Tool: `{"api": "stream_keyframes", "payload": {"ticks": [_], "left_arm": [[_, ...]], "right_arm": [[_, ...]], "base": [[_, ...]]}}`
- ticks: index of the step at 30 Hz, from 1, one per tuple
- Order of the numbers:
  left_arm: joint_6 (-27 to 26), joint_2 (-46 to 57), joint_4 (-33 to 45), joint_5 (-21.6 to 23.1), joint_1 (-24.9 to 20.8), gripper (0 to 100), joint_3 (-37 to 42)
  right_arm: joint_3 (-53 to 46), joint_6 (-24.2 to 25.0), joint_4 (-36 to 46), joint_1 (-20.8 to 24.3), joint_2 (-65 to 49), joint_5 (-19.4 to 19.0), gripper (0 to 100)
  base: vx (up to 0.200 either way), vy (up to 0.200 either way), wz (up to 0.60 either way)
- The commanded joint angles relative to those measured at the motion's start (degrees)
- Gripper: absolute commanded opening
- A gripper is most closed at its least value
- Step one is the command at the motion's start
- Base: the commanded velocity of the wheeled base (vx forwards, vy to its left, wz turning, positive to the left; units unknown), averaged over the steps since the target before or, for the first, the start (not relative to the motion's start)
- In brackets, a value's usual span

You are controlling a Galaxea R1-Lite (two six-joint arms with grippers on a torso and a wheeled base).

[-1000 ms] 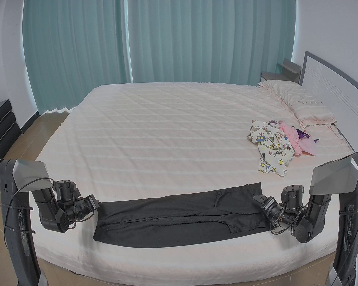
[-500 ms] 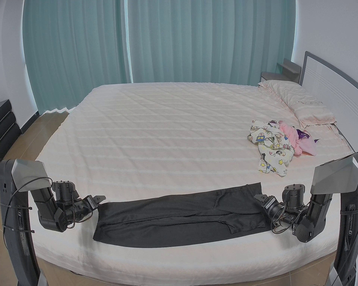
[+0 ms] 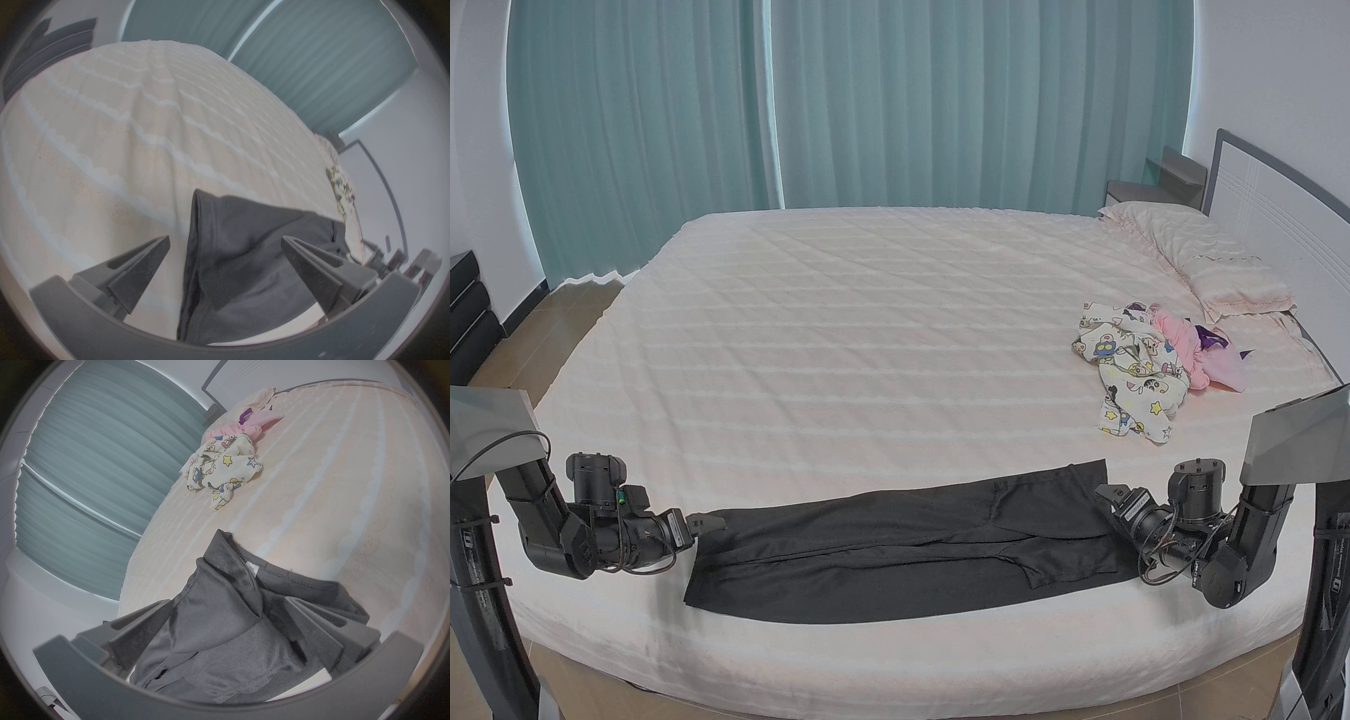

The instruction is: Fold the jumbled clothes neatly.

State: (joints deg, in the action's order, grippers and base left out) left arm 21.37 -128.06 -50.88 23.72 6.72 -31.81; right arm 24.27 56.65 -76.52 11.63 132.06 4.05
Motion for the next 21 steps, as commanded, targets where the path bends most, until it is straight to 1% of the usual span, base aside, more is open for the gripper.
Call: {"api": "stream_keyframes", "payload": {"ticks": [1,7,11,13,17,21], "left_arm": [[-4.67,1.50,3.60,0.27,-0.30,100,0.43],[-5.11,0.88,3.25,0.18,-2.50,100,-0.10],[-5.02,0.36,3.60,0.18,-3.99,100,-1.86],[-5.29,-0.70,3.51,-0.70,-4.87,100,-2.47],[-5.81,-2.37,3.69,-4.74,-5.57,100,-3.88],[-6.17,-2.46,4.65,-4.91,-5.40,100,-3.79]], "right_arm": [[-0.10,-0.05,-0.03,0.06,-0.05,0.00,100],[-0.19,0.04,-0.12,0.50,-0.05,0.00,100],[-0.63,0.04,-0.12,0.76,-0.05,0.00,100],[-0.63,0.04,-0.12,0.76,-0.05,0.00,100],[-0.63,0.13,-0.21,0.76,-0.05,0.00,100],[-0.63,0.04,-0.12,0.94,-0.05,-0.09,100]], "base": [[0.000,0.000,0.00],[0.000,0.000,0.00],[0.000,0.000,0.00],[0.000,0.000,0.00],[0.000,0.000,0.00],[0.000,0.000,0.00]]}}
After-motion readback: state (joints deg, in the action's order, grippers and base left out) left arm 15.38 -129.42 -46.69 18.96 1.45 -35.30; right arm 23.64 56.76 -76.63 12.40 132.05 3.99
